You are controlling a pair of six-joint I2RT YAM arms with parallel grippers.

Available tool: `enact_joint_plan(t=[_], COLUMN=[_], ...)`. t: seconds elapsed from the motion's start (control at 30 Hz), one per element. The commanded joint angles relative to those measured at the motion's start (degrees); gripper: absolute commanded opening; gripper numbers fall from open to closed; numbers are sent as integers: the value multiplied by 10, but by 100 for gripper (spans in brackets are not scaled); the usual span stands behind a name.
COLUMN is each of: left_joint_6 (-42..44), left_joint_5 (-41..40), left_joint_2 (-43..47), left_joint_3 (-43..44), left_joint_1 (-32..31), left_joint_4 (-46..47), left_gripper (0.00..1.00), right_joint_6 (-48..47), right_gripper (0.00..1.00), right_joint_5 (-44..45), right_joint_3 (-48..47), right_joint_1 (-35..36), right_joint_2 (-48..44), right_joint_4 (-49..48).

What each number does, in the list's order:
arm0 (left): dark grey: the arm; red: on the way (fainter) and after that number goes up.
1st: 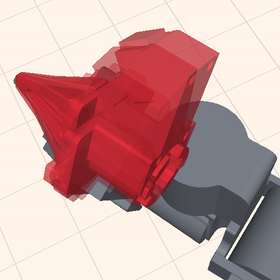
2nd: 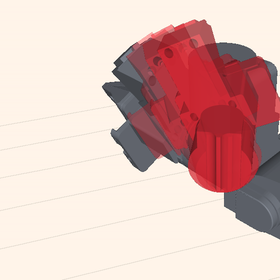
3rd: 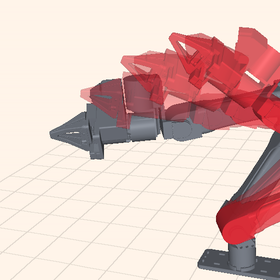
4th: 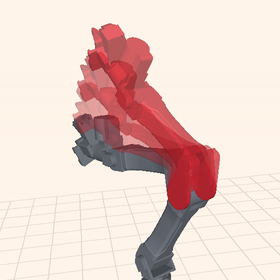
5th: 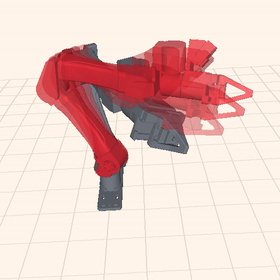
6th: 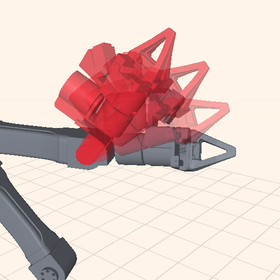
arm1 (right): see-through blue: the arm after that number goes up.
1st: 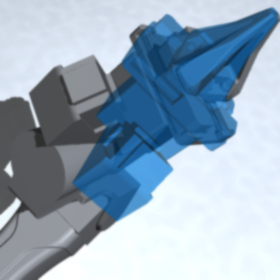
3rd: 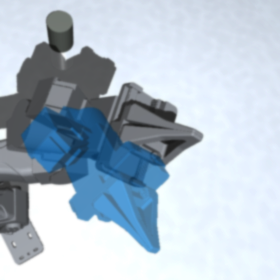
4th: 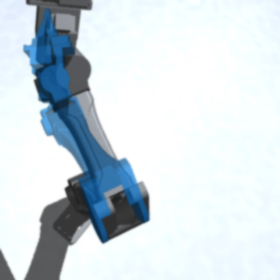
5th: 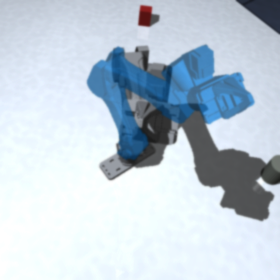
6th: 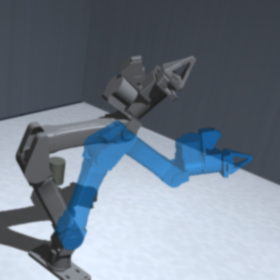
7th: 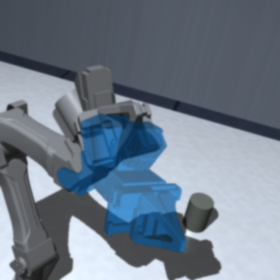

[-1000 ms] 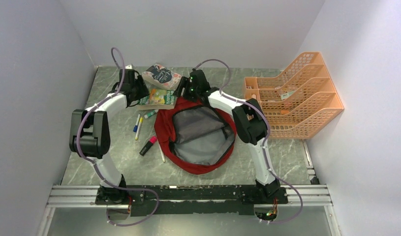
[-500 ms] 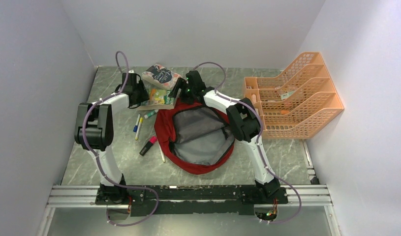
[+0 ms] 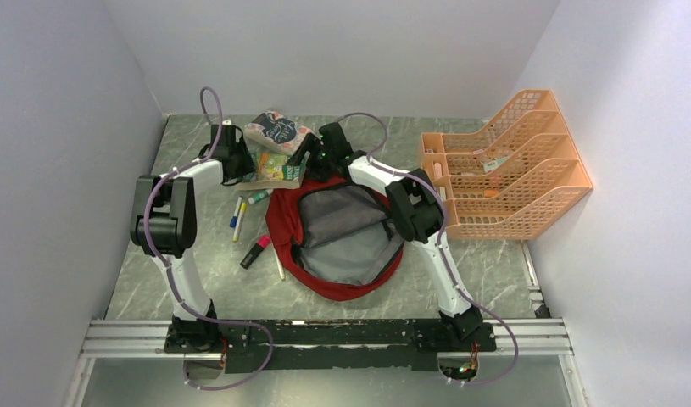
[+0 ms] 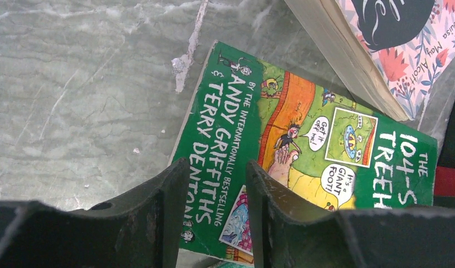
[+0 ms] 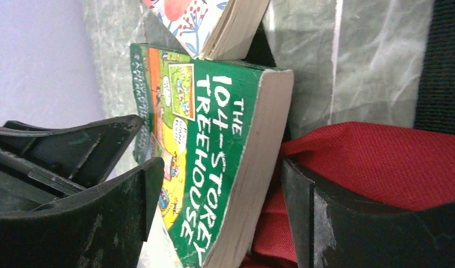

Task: Pack the student bag
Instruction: Pick up the book from the center of the board.

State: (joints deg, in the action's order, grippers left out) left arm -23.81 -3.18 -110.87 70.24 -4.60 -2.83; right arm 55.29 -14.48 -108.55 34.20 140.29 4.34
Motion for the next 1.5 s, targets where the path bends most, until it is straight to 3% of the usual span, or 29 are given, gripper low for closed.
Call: enact_joint_plan(t=[0.0, 0.17, 0.43, 0.67, 0.8, 1.07, 1.23, 1.37, 1.47], left_joint_6=[5, 0, -6, -10, -6, 15, 34, 56, 102], left_joint_5=[27, 37, 68, 73, 83, 154, 168, 165, 225], left_joint_2=[-19, -17, -19, -3, 42, 127, 166, 171, 169], left_joint_3=[3, -3, -4, 4, 29, 46, 30, 38, 42], left_joint_1=[-6, -11, -11, -12, -7, 4, 5, 6, 7], left_joint_4=[-8, -3, 7, -5, -20, -13, 18, 17, 17], left_gripper=[46, 45, 43, 42, 47, 63, 66, 68, 69], right_joint_6=[56, 82, 93, 38, -21, -165, -227, -333, -405], right_gripper=[80, 73, 46, 21, 10, 3, 0, 0, 0], right_joint_5=[-56, -87, -112, -78, -49, 6, -22, -47, -89], right_joint_3=[-1, -6, 1, 32, 49, 94, 100, 132, 174], right_joint_1=[14, 14, 14, 11, 6, 1, -7, -8, -12], right_joint_2=[44, 60, 62, 11, -35, -140, -171, -196, -213], right_joint_4=[-11, -54, -102, -99, -80, -55, -50, -75, -114])
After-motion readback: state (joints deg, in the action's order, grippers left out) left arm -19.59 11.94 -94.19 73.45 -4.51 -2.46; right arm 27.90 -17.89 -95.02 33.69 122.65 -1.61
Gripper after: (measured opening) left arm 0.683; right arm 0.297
